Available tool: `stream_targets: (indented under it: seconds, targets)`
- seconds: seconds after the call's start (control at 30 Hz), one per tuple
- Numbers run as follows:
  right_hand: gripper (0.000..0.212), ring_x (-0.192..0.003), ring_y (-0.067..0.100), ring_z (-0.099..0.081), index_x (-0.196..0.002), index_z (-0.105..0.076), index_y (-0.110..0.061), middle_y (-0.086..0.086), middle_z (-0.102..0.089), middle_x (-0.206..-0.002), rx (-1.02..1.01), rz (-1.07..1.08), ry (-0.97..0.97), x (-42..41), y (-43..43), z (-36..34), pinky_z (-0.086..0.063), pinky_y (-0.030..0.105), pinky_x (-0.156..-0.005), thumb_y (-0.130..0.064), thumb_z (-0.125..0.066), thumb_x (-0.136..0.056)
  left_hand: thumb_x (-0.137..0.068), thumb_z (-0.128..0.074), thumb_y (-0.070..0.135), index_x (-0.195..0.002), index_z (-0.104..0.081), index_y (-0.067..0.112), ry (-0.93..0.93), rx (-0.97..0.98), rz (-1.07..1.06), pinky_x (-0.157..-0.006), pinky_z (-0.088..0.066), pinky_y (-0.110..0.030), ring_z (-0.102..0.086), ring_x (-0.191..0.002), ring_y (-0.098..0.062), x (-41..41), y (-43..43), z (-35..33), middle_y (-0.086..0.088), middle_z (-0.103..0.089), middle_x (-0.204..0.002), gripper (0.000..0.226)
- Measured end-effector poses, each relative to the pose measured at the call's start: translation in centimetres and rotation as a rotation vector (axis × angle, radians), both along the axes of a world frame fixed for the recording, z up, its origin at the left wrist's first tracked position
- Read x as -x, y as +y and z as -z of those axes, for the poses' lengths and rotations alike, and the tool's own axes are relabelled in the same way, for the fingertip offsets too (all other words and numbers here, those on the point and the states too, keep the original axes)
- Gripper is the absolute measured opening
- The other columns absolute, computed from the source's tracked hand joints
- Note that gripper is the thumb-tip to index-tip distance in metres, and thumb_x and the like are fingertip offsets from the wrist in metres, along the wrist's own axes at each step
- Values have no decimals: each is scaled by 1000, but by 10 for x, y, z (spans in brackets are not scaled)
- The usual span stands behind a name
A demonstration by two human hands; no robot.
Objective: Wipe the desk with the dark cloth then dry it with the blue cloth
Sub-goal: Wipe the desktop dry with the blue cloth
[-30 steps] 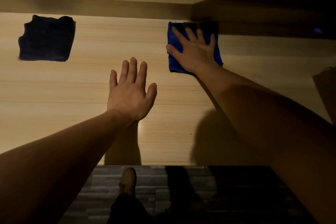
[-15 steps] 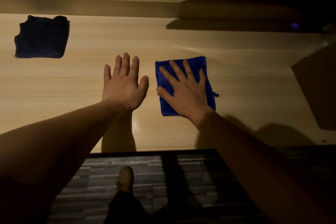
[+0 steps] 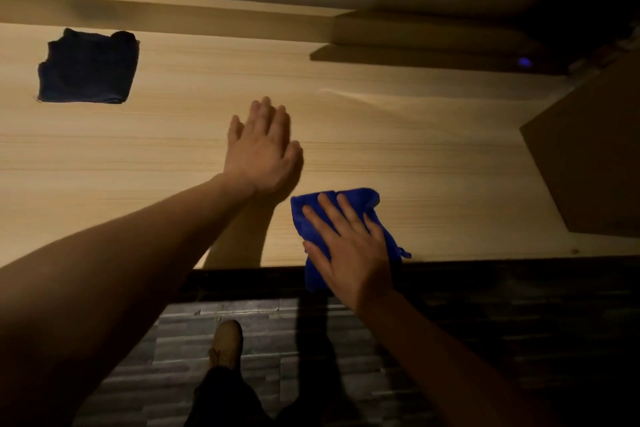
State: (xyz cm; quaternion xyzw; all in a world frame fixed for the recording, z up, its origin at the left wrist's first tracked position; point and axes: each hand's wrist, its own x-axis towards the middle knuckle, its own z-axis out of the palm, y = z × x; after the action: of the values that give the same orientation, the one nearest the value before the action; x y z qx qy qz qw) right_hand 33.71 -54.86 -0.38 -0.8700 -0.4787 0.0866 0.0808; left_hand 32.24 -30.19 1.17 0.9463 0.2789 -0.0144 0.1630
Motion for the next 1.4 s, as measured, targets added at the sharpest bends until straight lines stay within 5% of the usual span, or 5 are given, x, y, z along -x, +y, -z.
stream_targets:
  seconds: [0.13,0.3,0.6,0.83,1.4]
  targets:
    - [46,-144,25,-48,-141,-64,-19,2,-57,-151,-235,-33,109,8,-29,-6,-43,50,-107,-39,-56,-100,-107,-28,56,-169,-16,21,-105,137,34,-128,3,-54,-2,-164,-25,-20,-36,4,-8,-4,-179,72]
    - [47,-111,11,-70,-118,-75,-13,3,-77,-118,-277,86,365,-19,-32,-36,-56,44,-99,-43,-44,-100,-101,-9,74,-170,-3,27,7,19,14,-127,13,-57,15,-163,-24,-28,-45,20,-6,7,-178,84]
    - [46,-145,21,-41,-146,-54,-19,2,-55,-152,-264,252,208,-191,62,-53,-22,46,-118,-42,-45,-108,-100,0,78,-169,7,29,33,-59,-20,-127,13,-58,23,-160,-22,-33,-50,27,-5,16,-176,85]
    - [64,-148,26,-33,-151,-47,-26,5,-47,-157,-111,137,6,-286,147,-24,-24,53,-115,-60,-21,-103,-102,-5,76,-169,6,29,25,-54,-26,-127,13,-57,25,-160,-20,-32,-51,27,-3,16,-176,83]
    - [76,-159,31,-4,-159,-6,-55,-5,-10,-174,125,59,-61,-280,115,0,-6,73,-118,-86,-11,-90,-101,-8,79,-169,3,32,15,-59,-48,-128,13,-55,22,-161,-18,-33,-53,29,-1,13,-177,83]
